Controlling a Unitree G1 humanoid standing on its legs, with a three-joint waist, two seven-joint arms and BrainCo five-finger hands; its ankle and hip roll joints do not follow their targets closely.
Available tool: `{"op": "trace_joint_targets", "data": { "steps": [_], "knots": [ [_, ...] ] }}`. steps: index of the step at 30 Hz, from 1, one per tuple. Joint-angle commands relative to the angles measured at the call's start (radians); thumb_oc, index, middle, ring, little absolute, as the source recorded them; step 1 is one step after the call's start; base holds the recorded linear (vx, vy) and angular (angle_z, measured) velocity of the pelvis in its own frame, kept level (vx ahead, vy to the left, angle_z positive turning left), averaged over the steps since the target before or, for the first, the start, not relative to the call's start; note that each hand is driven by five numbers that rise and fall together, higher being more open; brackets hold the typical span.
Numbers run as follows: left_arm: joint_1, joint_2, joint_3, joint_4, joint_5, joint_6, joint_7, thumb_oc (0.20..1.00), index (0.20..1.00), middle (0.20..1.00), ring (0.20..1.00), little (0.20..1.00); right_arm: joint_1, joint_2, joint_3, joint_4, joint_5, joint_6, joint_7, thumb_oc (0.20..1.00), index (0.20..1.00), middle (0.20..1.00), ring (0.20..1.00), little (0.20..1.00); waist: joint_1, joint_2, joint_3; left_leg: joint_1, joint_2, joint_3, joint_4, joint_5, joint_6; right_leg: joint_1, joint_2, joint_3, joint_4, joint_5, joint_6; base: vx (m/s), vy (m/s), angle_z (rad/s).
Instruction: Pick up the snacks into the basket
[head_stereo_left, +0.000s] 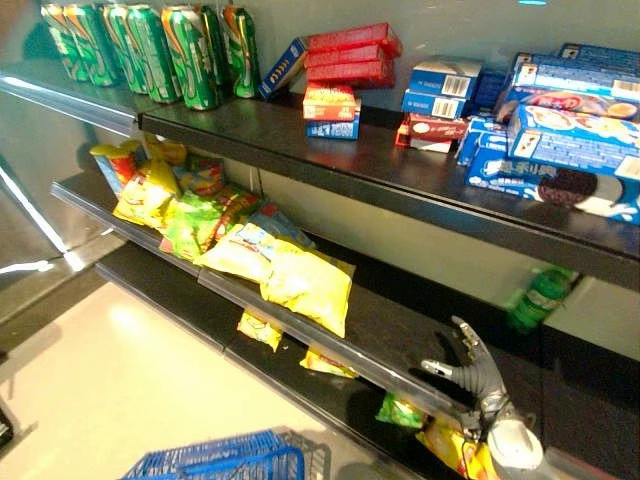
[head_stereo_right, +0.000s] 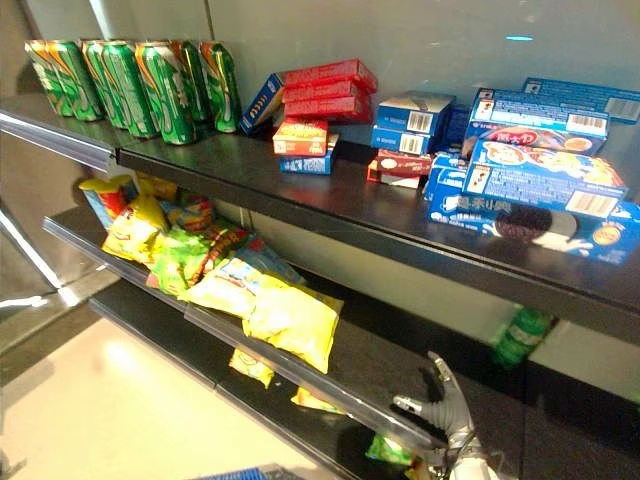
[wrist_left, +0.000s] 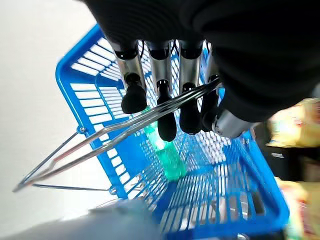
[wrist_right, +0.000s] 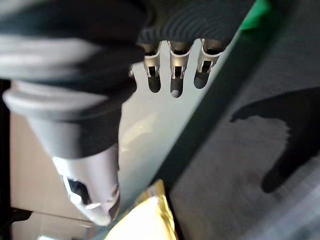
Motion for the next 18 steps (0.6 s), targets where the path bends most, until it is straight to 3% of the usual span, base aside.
{"op": "trace_joint_targets", "data": {
  "steps": [1,2,4,5,6,8,10,11,12,14,18],
  "knots": [
    [-0.013,0.038,-0.024,0.043,0.051,-0.016,0.054,0.200,0.200,0.200,0.200,0.200,-0.062,-0.008,-0.031,-0.056,-0.065,-0.024,-0.045,1.000,1.000,1.000,1.000,1.000,0.002,-0.027,0.033,0.087,0.007,0.038,-0.271,0.031,0.100,0.004,-0.045,0.062,0.027,-0.056,0.178,0.13,0.120,-0.30],
    [-0.013,0.038,-0.024,0.043,0.051,-0.016,0.054,0.200,0.200,0.200,0.200,0.200,-0.062,-0.008,-0.031,-0.056,-0.065,-0.024,-0.045,1.000,1.000,1.000,1.000,1.000,0.003,-0.028,0.034,0.090,0.007,0.039,-0.272,0.031,0.100,0.005,-0.045,0.063,0.026,-0.056,0.178,0.14,0.163,-0.26],
    [-0.013,0.037,-0.020,0.063,0.050,-0.011,0.073,0.200,0.200,0.200,0.200,0.200,-0.085,-0.007,-0.024,-0.045,-0.057,-0.028,-0.056,1.000,1.000,1.000,1.000,1.000,0.017,-0.023,0.029,0.099,0.055,-0.009,-0.430,0.064,0.104,0.003,-0.047,0.093,0.016,-0.056,0.191,0.10,0.126,-0.47],
    [-0.013,0.037,-0.020,0.063,0.050,-0.011,0.073,0.200,0.200,0.200,0.200,0.200,-0.085,-0.007,-0.024,-0.045,-0.057,-0.028,-0.056,1.000,1.000,1.000,1.000,1.000,0.017,-0.023,0.029,0.099,0.055,-0.009,-0.430,0.064,0.104,0.003,-0.047,0.093,0.016,-0.056,0.191,0.09,0.196,-0.67],
    [-0.016,0.031,-0.022,0.082,0.045,-0.004,0.085,0.200,0.200,0.200,0.200,0.200,-0.109,-0.013,-0.012,-0.038,-0.056,-0.022,-0.065,1.000,1.000,1.000,1.000,1.000,0.021,-0.007,0.037,0.091,0.129,-0.056,-0.542,0.152,0.082,0.003,-0.049,0.111,0.009,-0.068,0.202,0.08,0.220,-0.47],
    [-0.018,0.023,-0.030,0.098,0.050,-0.001,0.085,0.200,0.200,0.200,0.200,0.200,-0.121,-0.027,-0.008,-0.036,-0.071,-0.015,-0.066,1.000,1.000,1.000,1.000,1.000,0.023,0.017,0.041,0.089,0.154,-0.078,-0.635,0.220,0.063,0.022,-0.050,0.119,-0.008,-0.082,0.211,0.13,0.280,-0.28],
    [-0.014,0.018,-0.043,0.102,0.056,-0.002,0.083,0.200,0.200,0.200,0.200,0.200,-0.131,-0.039,-0.004,-0.024,-0.087,-0.006,-0.068,1.000,1.000,1.000,1.000,1.000,0.026,0.030,0.050,0.082,0.172,-0.092,-0.666,0.248,0.040,0.031,-0.062,0.132,-0.011,-0.094,0.220,0.11,0.291,-0.07],
    [-0.014,0.018,-0.045,0.105,0.054,-0.004,0.081,0.200,0.200,0.200,0.200,0.200,-0.142,-0.041,-0.002,-0.014,-0.092,-0.001,-0.068,1.000,1.000,1.000,1.000,1.000,0.027,0.031,0.054,0.063,0.175,-0.089,-0.636,0.251,0.035,0.039,-0.078,0.135,-0.014,-0.096,0.227,0.07,0.375,-0.12],
    [-0.009,0.026,-0.045,0.106,0.052,-0.005,0.075,0.200,0.200,0.200,0.200,0.200,-0.164,-0.040,0.015,-0.005,-0.087,0.007,-0.055,1.000,1.000,1.000,1.000,1.000,0.027,0.026,0.059,0.062,0.172,-0.087,-0.610,0.220,0.048,0.033,-0.093,0.153,-0.017,-0.084,0.239,0.04,0.285,-0.25],
    [-0.010,0.027,-0.044,0.106,0.052,-0.006,0.075,0.200,0.200,0.200,0.200,0.200,-0.165,-0.040,0.015,-0.004,-0.087,0.006,-0.056,1.000,1.000,1.000,1.000,1.000,0.029,0.025,0.058,0.061,0.172,-0.085,-0.607,0.218,0.048,0.032,-0.094,0.156,-0.018,-0.083,0.239,0.02,0.189,-0.50],
    [-0.071,0.066,-0.079,0.109,0.082,-0.001,0.057,0.200,0.200,0.200,0.200,0.200,-0.225,-0.016,0.028,-0.001,-0.096,0.034,-0.051,1.000,1.000,1.000,1.000,1.000,0.032,-0.010,0.065,0.046,0.129,-0.017,-0.662,0.217,0.061,-0.038,-0.166,0.158,-0.017,-0.036,0.299,0.02,0.303,-0.04]
  ]
}}
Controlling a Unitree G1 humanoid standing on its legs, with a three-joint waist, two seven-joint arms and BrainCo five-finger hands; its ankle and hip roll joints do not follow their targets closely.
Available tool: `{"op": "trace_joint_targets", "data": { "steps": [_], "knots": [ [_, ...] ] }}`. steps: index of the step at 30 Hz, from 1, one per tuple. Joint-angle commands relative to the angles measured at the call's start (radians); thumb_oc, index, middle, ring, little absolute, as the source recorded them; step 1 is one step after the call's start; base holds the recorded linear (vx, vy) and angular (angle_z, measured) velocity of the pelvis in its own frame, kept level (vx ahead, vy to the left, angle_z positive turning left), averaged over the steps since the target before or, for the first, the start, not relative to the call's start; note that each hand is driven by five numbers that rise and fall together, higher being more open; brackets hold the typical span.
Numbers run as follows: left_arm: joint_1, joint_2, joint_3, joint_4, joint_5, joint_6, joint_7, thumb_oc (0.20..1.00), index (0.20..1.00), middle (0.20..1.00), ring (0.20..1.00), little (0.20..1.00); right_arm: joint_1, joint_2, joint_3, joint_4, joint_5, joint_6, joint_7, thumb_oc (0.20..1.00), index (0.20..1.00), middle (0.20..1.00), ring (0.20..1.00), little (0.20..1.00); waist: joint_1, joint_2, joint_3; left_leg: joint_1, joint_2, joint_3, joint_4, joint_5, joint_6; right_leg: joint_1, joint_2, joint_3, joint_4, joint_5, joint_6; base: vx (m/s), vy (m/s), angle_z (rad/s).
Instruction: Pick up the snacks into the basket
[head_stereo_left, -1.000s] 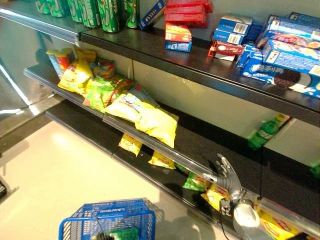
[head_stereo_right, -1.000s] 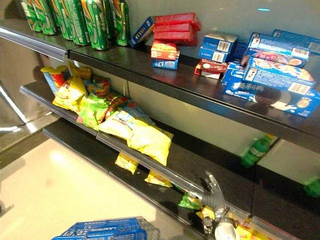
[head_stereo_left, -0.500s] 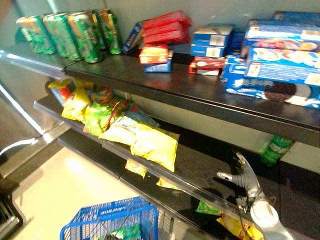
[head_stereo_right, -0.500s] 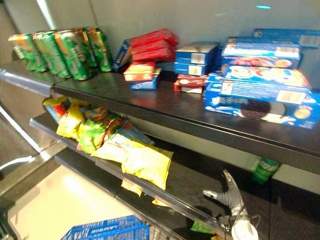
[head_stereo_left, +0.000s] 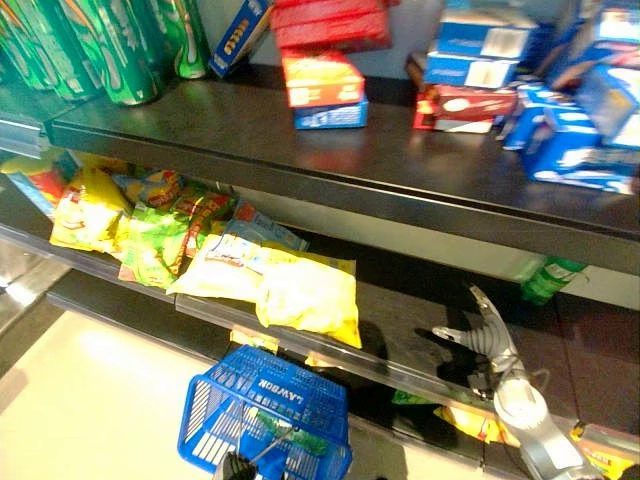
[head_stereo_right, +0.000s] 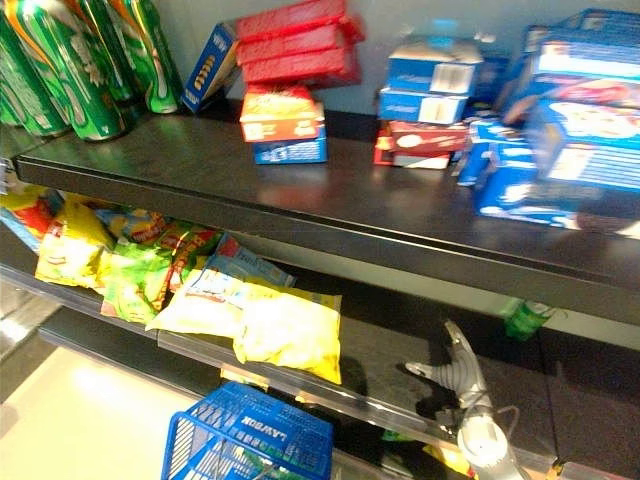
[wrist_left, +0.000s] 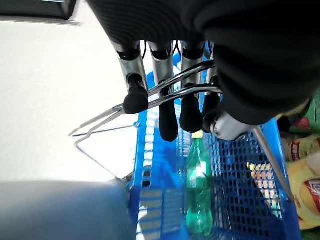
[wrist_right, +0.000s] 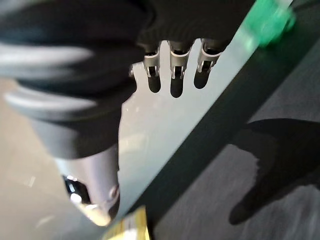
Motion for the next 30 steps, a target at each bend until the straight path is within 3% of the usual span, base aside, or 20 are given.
{"op": "trace_joint_targets", "data": {
  "steps": [1,2,3,5,9,17,23,30],
  "knots": [
    [0.034,0.080,-0.026,0.036,0.047,0.028,0.022,0.200,0.200,0.200,0.200,0.200,-0.083,-0.029,-0.011,-0.072,-0.025,-0.014,-0.008,1.000,1.000,1.000,1.000,1.000,0.031,-0.005,-0.034,-0.044,0.056,0.022,0.056,-0.072,-0.029,-0.080,-0.045,0.021,0.037,-0.007,0.101,-0.18,0.331,-0.03],
    [-0.007,0.099,-0.037,0.037,0.048,0.029,0.031,0.200,0.200,0.200,0.200,0.200,-0.198,-0.015,0.043,-0.064,-0.037,0.002,-0.017,1.000,1.000,1.000,1.000,1.000,0.033,-0.021,-0.007,-0.073,0.038,0.063,0.058,-0.082,-0.013,-0.151,-0.080,0.024,0.036,0.044,0.124,-0.21,0.290,-0.18],
    [-0.018,0.110,-0.029,0.043,0.044,0.032,0.034,0.200,0.200,0.200,0.200,0.200,-0.237,-0.007,0.067,-0.055,-0.040,0.002,-0.014,1.000,1.000,1.000,1.000,1.000,0.047,-0.033,-0.005,-0.082,0.041,0.091,0.063,-0.087,-0.011,-0.157,-0.066,-0.015,0.048,0.031,0.109,-0.22,0.289,-0.44],
    [-0.022,0.118,-0.021,0.047,0.040,0.037,0.039,0.200,0.200,0.200,0.200,0.200,-0.247,-0.009,0.079,-0.052,-0.032,-0.001,-0.008,1.000,1.000,1.000,1.000,1.000,0.053,-0.040,-0.010,-0.097,0.032,0.101,0.069,-0.086,-0.005,-0.144,-0.054,-0.027,0.055,0.019,0.096,-0.04,0.080,-0.70],
    [-0.025,0.123,-0.005,0.045,0.023,0.038,0.050,0.200,0.200,0.200,0.200,0.200,-0.303,0.001,0.130,-0.030,-0.006,-0.002,0.018,1.000,1.000,1.000,1.000,1.000,0.085,-0.046,-0.021,-0.101,0.031,0.093,0.022,-0.058,-0.004,-0.144,-0.030,-0.029,0.046,0.021,0.080,0.00,0.016,-0.08],
    [-0.042,0.114,-0.028,0.027,-0.058,0.024,0.057,0.200,0.200,0.200,0.200,0.200,-0.516,-0.030,0.295,0.091,0.075,0.024,0.095,1.000,1.000,1.000,1.000,1.000,0.116,-0.062,0.056,-0.128,0.034,0.063,0.017,-0.018,-0.028,-0.174,-0.013,-0.088,0.013,0.054,0.060,-0.04,-0.058,0.07],
    [-0.075,0.090,-0.118,0.012,-0.074,0.017,0.065,0.200,0.200,0.200,0.200,0.200,-0.714,0.062,0.431,0.358,0.042,0.057,0.104,1.000,1.000,1.000,1.000,1.000,0.157,-0.064,0.101,-0.159,0.034,0.029,0.008,0.001,-0.035,-0.189,-0.011,-0.119,0.005,0.061,0.066,0.00,-0.014,0.08],
    [-0.121,0.095,-0.132,0.036,-0.123,0.011,0.085,0.200,0.200,0.200,0.200,0.200,-0.825,0.120,0.472,0.519,0.005,0.076,0.102,1.000,1.000,1.000,1.000,1.000,0.193,-0.072,0.122,-0.188,0.028,0.003,0.006,0.006,-0.039,-0.195,-0.017,-0.146,0.007,0.065,0.071,0.02,0.019,0.10]
  ]
}}
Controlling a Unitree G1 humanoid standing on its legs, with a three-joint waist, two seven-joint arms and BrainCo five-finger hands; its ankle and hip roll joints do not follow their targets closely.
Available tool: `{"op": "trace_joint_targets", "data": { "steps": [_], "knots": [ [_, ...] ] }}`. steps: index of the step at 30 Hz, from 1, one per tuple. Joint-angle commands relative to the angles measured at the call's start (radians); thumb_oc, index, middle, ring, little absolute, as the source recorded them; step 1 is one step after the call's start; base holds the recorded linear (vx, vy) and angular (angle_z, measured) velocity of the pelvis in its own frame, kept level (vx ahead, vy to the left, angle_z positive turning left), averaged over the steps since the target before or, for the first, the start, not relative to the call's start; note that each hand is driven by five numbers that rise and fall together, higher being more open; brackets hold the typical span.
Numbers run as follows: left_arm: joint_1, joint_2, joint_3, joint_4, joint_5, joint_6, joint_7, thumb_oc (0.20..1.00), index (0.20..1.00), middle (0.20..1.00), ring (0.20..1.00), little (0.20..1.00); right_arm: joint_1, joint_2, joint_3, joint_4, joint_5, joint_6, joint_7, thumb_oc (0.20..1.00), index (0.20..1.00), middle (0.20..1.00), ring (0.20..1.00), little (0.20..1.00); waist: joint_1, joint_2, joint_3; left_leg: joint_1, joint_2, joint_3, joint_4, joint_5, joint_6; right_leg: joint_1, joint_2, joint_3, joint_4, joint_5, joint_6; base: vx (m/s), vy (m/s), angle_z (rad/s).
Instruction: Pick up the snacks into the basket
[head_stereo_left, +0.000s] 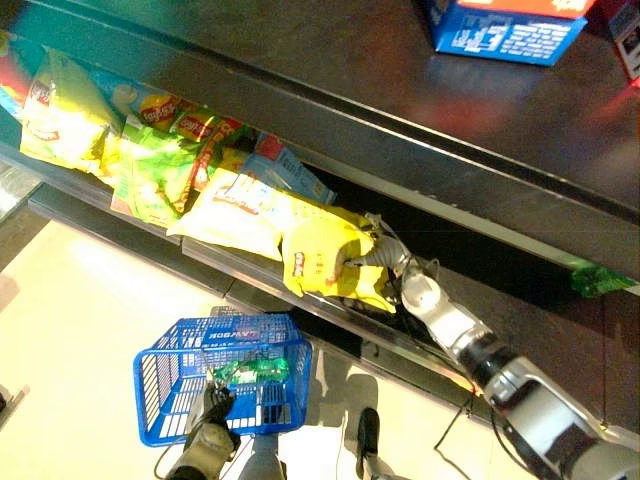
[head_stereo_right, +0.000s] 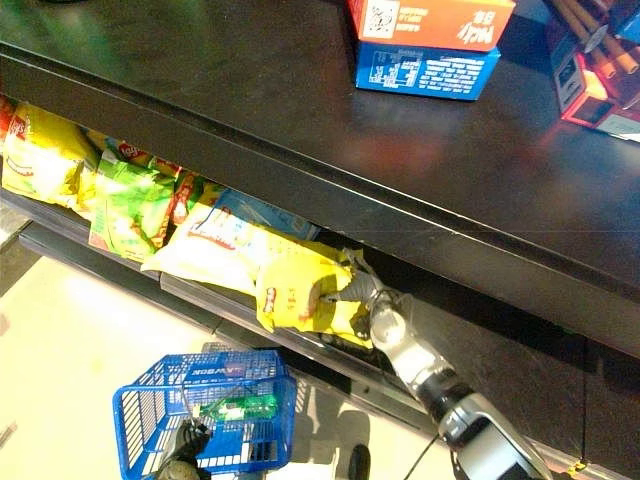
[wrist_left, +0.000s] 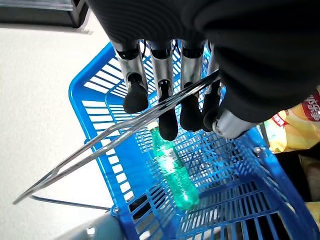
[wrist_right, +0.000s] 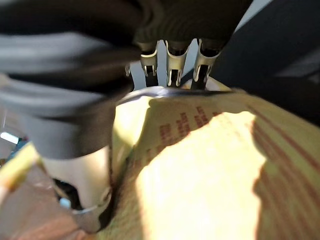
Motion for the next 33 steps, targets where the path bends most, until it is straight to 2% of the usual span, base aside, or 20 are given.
{"op": "trace_joint_targets", "data": {
  "steps": [1,4,10,11,12,13,18,23,26,28,33],
  "knots": [
    [0.025,-0.031,-0.097,0.078,-0.035,0.012,0.018,0.200,0.200,0.200,0.200,0.200,-0.015,0.073,0.068,0.088,-0.029,0.016,0.028,1.000,1.000,1.000,1.000,1.000,0.081,0.000,0.023,-0.028,0.011,-0.015,-0.004,-0.011,-0.027,-0.034,-0.057,0.003,0.014,0.040,0.079,0.04,0.018,0.18],
    [0.013,-0.029,-0.105,0.080,-0.045,0.011,0.024,0.200,0.200,0.200,0.200,0.200,-0.031,0.091,0.070,0.148,-0.042,0.021,0.026,1.000,1.000,1.000,1.000,1.000,0.095,-0.002,0.030,-0.039,0.005,-0.025,-0.004,-0.009,-0.028,-0.033,-0.059,-0.010,0.018,0.038,0.081,0.04,0.007,0.14],
    [-0.036,-0.026,-0.135,0.097,-0.071,0.004,0.032,0.200,0.200,0.200,0.200,0.200,-0.083,0.153,0.050,0.460,-0.116,0.059,-0.016,1.000,1.000,1.000,1.000,1.000,0.135,-0.007,0.044,-0.064,-0.009,-0.060,-0.005,-0.006,-0.026,-0.034,-0.063,-0.032,0.024,0.032,0.085,0.05,0.004,0.18],
    [-0.046,-0.027,-0.143,0.096,-0.074,0.001,0.034,0.200,0.200,0.200,0.200,0.200,-0.086,0.164,0.036,0.513,-0.119,0.060,-0.026,0.805,0.805,0.805,0.805,0.805,0.142,-0.001,0.048,-0.067,-0.012,-0.065,-0.006,-0.005,-0.026,-0.033,-0.064,-0.038,0.023,0.031,0.085,0.04,0.003,0.14],
    [-0.053,-0.031,-0.151,0.095,-0.078,0.001,0.035,0.200,0.200,0.200,0.200,0.200,-0.087,0.168,0.029,0.539,-0.118,0.064,-0.031,0.689,0.689,0.689,0.689,0.689,0.145,0.002,0.051,-0.070,-0.015,-0.070,-0.007,-0.004,-0.025,-0.033,-0.065,-0.043,0.023,0.030,0.085,0.03,0.012,0.12],
    [-0.058,-0.031,-0.153,0.093,-0.084,0.000,0.038,0.200,0.200,0.200,0.200,0.200,-0.092,0.167,0.021,0.549,-0.119,0.069,-0.041,0.200,0.200,0.200,0.200,0.200,0.148,0.005,0.054,-0.073,-0.017,-0.074,-0.008,-0.003,-0.025,-0.034,-0.066,-0.046,0.022,0.030,0.086,0.02,0.023,0.08],
    [-0.087,-0.049,-0.173,0.074,-0.090,-0.009,0.046,0.200,0.200,0.200,0.200,0.200,-0.043,0.177,-0.035,0.587,-0.093,0.065,-0.079,0.200,0.200,0.200,0.200,0.200,0.146,0.023,0.068,-0.090,-0.028,-0.084,-0.009,0.001,-0.024,-0.041,-0.074,-0.059,0.015,0.033,0.091,0.01,0.027,0.09],
    [-0.081,-0.056,-0.156,0.077,-0.096,-0.008,0.043,0.200,0.200,0.200,0.200,0.200,0.010,0.149,-0.076,0.518,-0.025,0.045,-0.094,0.200,0.200,0.200,0.200,0.200,0.128,0.019,0.062,-0.084,-0.029,-0.076,-0.009,-0.003,-0.021,-0.041,-0.077,-0.049,0.014,0.032,0.092,0.00,0.033,0.08],
    [-0.072,-0.052,-0.132,0.077,-0.102,-0.007,0.042,0.200,0.200,0.200,0.200,0.200,0.044,0.102,-0.111,0.423,0.033,0.026,-0.116,0.200,0.200,0.200,0.200,0.200,0.111,0.011,0.057,-0.074,-0.029,-0.072,-0.009,-0.007,-0.020,-0.038,-0.077,-0.041,0.015,0.029,0.092,0.00,0.010,0.03],
    [-0.060,-0.045,-0.095,0.072,-0.107,-0.004,0.043,0.200,0.200,0.200,0.200,0.200,0.115,0.040,-0.173,0.255,0.097,-0.002,-0.151,0.200,0.200,0.200,0.200,0.200,0.084,0.000,0.052,-0.063,-0.026,-0.063,-0.009,-0.012,-0.018,-0.038,-0.076,-0.030,0.020,0.027,0.092,-0.02,0.018,0.05],
    [-0.035,-0.036,-0.057,0.066,-0.102,-0.003,0.038,0.200,0.200,0.200,0.200,0.200,0.225,-0.022,-0.266,0.111,0.139,-0.029,-0.178,0.200,0.200,0.200,0.200,0.200,0.060,-0.009,0.046,-0.048,-0.024,-0.056,-0.008,-0.020,-0.015,-0.035,-0.074,-0.024,0.024,0.024,0.090,-0.01,-0.008,0.03]
  ]
}}
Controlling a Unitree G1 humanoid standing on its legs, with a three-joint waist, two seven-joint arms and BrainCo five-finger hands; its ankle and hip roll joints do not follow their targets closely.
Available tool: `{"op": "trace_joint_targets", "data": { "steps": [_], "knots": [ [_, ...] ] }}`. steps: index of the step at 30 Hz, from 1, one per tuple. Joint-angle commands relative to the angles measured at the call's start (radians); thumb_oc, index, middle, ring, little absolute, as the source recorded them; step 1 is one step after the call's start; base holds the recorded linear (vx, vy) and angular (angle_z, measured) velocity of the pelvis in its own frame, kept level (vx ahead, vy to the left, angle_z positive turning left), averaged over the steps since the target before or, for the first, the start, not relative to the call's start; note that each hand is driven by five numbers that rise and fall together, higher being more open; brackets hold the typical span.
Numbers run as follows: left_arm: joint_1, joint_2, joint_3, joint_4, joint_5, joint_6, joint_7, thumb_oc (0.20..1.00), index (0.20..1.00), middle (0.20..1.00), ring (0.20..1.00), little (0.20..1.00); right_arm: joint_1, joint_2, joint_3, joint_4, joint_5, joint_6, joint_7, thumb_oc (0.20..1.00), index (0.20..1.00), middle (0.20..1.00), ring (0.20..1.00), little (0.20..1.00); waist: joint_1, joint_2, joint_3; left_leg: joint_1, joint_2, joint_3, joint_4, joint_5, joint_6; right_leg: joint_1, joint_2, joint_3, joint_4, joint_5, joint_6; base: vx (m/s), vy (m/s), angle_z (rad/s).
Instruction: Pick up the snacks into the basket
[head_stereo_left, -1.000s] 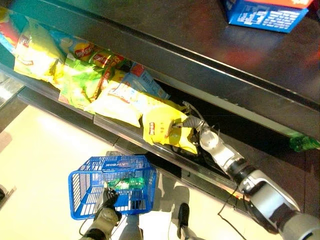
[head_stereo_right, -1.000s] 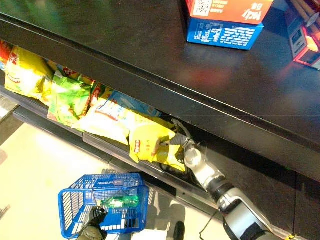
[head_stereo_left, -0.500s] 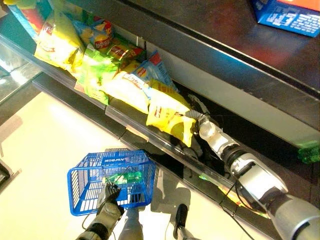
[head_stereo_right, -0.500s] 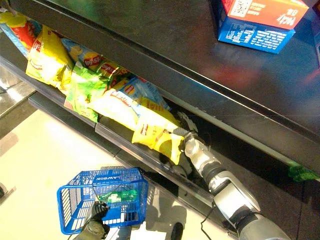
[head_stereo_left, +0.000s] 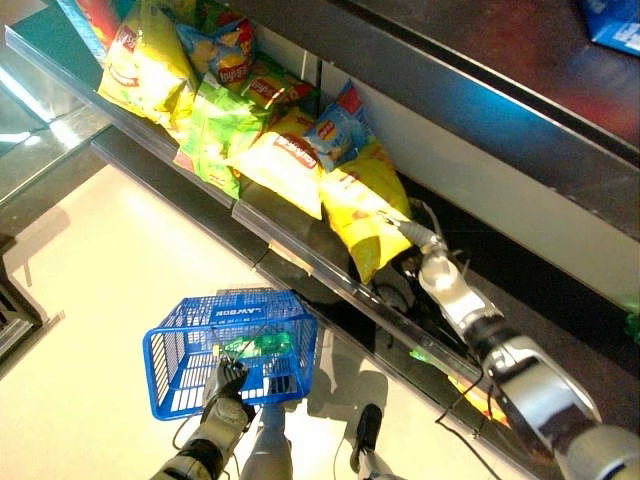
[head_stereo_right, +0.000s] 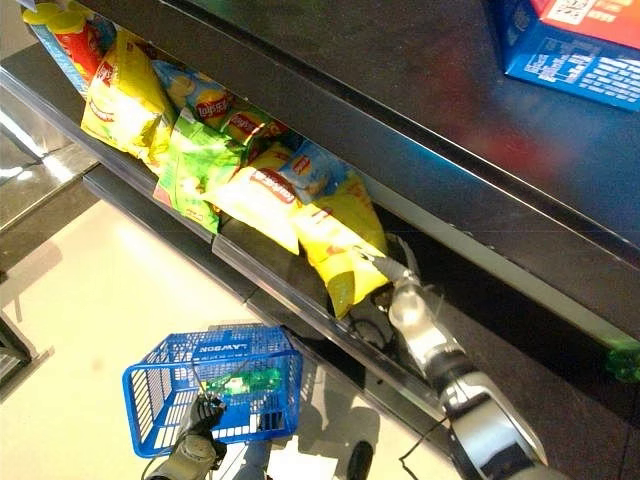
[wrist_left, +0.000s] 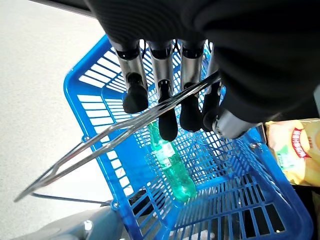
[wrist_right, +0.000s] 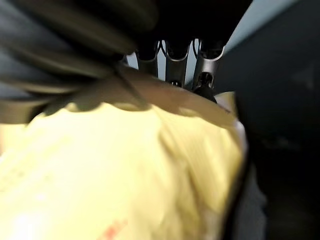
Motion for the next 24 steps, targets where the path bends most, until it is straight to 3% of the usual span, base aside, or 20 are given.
{"op": "trace_joint_targets", "data": {
  "steps": [1,2,7,14,18,24],
  "knots": [
    [0.033,-0.023,-0.024,0.059,-0.014,0.015,0.010,0.200,0.200,0.200,0.200,0.200,0.087,-0.008,-0.029,0.069,0.048,0.039,-0.010,0.200,0.200,0.200,0.200,0.200,0.015,-0.018,0.047,0.050,-0.016,0.061,-0.039,-0.055,-0.009,-0.011,-0.084,0.075,0.024,0.025,0.110,0.00,0.000,0.00],
    [0.049,-0.013,0.001,0.056,-0.008,0.017,0.003,0.200,0.200,0.200,0.200,0.200,0.148,-0.050,-0.088,0.014,0.056,0.030,-0.020,0.200,0.200,0.200,0.200,0.200,-0.003,-0.023,0.042,0.059,-0.013,0.068,-0.037,-0.062,-0.006,-0.010,-0.084,0.082,0.027,0.025,0.109,0.00,0.000,0.00],
    [0.072,-0.004,0.026,0.052,0.000,0.019,-0.011,0.200,0.200,0.200,0.200,0.200,0.218,-0.094,-0.180,-0.060,0.108,0.006,-0.030,0.200,0.200,0.200,0.200,0.200,-0.020,-0.026,0.028,0.076,-0.013,0.078,-0.036,-0.069,-0.002,-0.009,-0.082,0.093,0.032,0.022,0.106,0.00,-0.006,-0.03],
    [0.106,0.010,0.065,0.042,0.031,0.030,-0.038,0.200,0.200,0.200,0.200,0.200,0.360,-0.167,-0.334,-0.317,0.170,-0.045,-0.004,0.200,0.200,0.200,0.200,0.200,-0.060,-0.031,-0.002,0.107,-0.012,0.098,-0.036,-0.083,0.004,-0.004,-0.082,0.115,0.039,0.018,0.106,0.01,-0.009,-0.09],
    [0.121,0.012,0.094,0.046,0.046,0.034,-0.052,0.200,0.200,0.200,0.200,0.200,0.482,-0.171,-0.408,-0.491,0.221,-0.084,0.066,0.200,0.200,0.200,0.200,0.200,-0.091,-0.038,-0.023,0.126,-0.012,0.113,-0.037,-0.090,0.007,0.000,-0.080,0.126,0.041,0.016,0.106,0.02,-0.011,-0.09],
    [0.156,0.016,0.140,0.060,0.063,0.037,-0.087,0.200,0.200,0.200,0.200,0.200,0.700,-0.105,-0.454,-0.695,0.332,-0.116,0.235,0.200,0.200,0.200,0.200,0.200,-0.124,-0.043,-0.060,0.154,-0.009,0.136,-0.040,-0.100,0.011,0.006,-0.076,0.144,0.049,0.010,0.106,0.02,-0.012,-0.22]
  ]
}}
